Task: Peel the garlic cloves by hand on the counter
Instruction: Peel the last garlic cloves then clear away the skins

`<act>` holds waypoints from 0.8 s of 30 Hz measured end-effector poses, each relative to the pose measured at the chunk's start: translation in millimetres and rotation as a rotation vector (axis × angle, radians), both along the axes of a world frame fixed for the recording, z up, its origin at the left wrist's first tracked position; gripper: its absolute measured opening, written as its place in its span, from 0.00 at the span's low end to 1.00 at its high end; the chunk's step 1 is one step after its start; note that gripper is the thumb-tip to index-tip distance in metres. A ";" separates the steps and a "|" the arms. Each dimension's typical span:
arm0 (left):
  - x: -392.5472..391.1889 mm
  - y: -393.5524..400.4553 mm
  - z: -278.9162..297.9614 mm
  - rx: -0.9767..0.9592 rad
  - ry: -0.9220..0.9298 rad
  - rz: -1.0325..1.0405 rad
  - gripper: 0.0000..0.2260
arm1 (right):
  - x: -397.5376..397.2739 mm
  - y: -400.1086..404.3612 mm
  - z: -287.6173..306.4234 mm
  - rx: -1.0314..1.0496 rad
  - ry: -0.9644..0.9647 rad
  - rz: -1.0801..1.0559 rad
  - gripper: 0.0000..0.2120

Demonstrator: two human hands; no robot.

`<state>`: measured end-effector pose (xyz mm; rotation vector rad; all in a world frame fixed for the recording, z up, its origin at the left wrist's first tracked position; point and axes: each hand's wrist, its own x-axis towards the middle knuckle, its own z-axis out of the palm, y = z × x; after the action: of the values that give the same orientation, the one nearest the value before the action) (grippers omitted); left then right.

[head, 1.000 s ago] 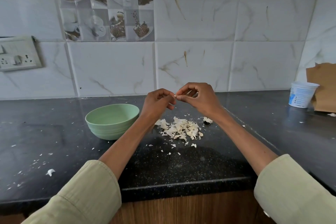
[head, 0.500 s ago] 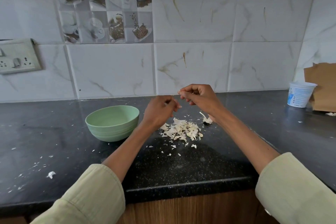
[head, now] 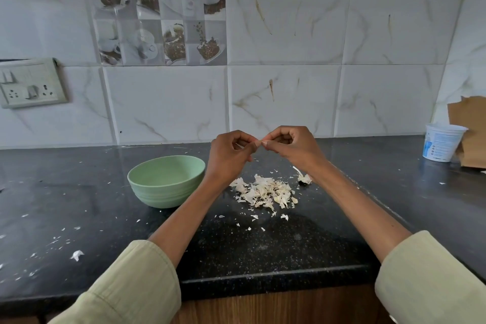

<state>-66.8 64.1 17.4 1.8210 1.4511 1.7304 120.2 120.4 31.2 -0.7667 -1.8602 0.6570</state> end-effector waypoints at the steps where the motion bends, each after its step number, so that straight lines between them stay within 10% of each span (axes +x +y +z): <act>1: -0.4 -0.1 -0.4 0.007 0.001 0.002 0.04 | -0.4 -0.9 0.2 0.019 -0.010 0.000 0.03; 24: 3.8 -7.0 -2.9 -0.016 0.007 0.097 0.05 | -7.1 -11.6 1.0 0.278 -0.109 0.011 0.04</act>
<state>-63.0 57.2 14.4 1.7785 1.5757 1.7525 113.1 108.8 32.2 -0.6200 -2.0034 0.3579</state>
